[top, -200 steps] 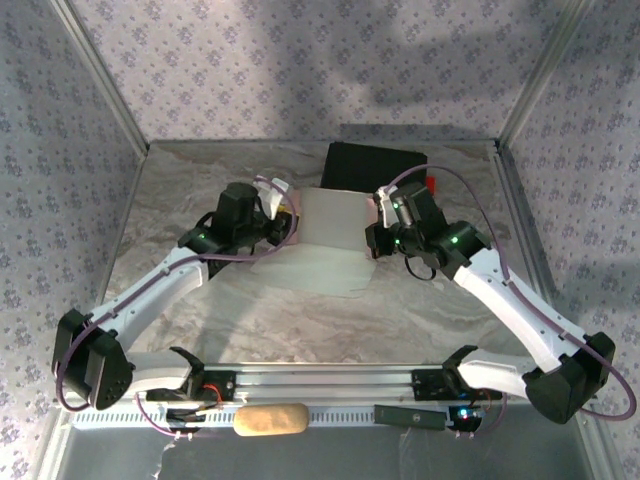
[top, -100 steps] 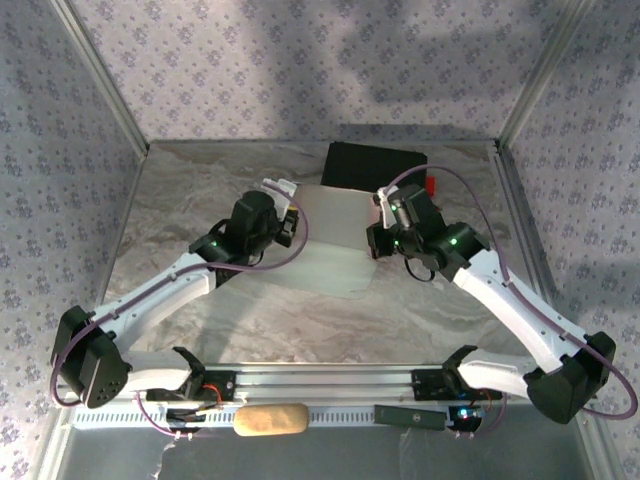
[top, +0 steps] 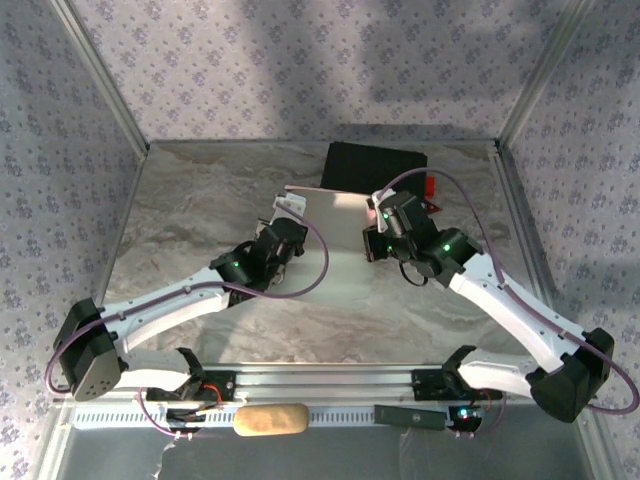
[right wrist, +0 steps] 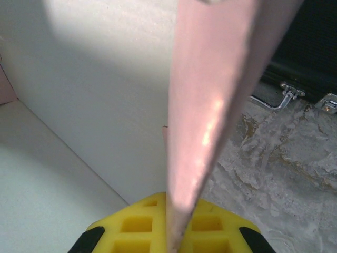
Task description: Fold the paper box
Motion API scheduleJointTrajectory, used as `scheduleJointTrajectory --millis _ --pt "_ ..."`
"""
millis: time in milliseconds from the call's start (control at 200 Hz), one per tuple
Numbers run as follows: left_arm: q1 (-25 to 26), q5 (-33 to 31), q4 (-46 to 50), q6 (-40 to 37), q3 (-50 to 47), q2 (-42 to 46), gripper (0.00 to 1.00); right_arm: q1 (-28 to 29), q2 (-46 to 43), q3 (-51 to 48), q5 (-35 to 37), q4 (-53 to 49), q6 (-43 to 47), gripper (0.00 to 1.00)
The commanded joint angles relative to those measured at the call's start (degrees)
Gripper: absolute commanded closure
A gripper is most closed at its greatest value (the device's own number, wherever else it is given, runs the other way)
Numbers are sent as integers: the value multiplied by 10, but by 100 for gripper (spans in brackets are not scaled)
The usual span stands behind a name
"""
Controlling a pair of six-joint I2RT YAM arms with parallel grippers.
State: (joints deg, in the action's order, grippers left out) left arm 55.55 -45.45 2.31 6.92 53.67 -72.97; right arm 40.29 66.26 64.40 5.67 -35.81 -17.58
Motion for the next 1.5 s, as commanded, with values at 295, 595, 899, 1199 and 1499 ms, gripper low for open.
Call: scheduleJointTrajectory --millis 295,595,899,1199,1499 --pt "-51 328 -122 8 -72 78 92 28 -80 -62 -63 84 33 100" --pt "-145 541 -90 -27 -74 119 67 27 -97 -83 -74 94 58 100" --pt "-205 611 -75 -17 -63 108 59 23 -112 -86 -98 101 65 100" --pt "-228 635 -70 -16 -44 83 51 20 -125 -85 -115 92 76 100" --pt "-267 721 -56 -10 -28 70 48 13 -119 -78 -119 86 77 100"
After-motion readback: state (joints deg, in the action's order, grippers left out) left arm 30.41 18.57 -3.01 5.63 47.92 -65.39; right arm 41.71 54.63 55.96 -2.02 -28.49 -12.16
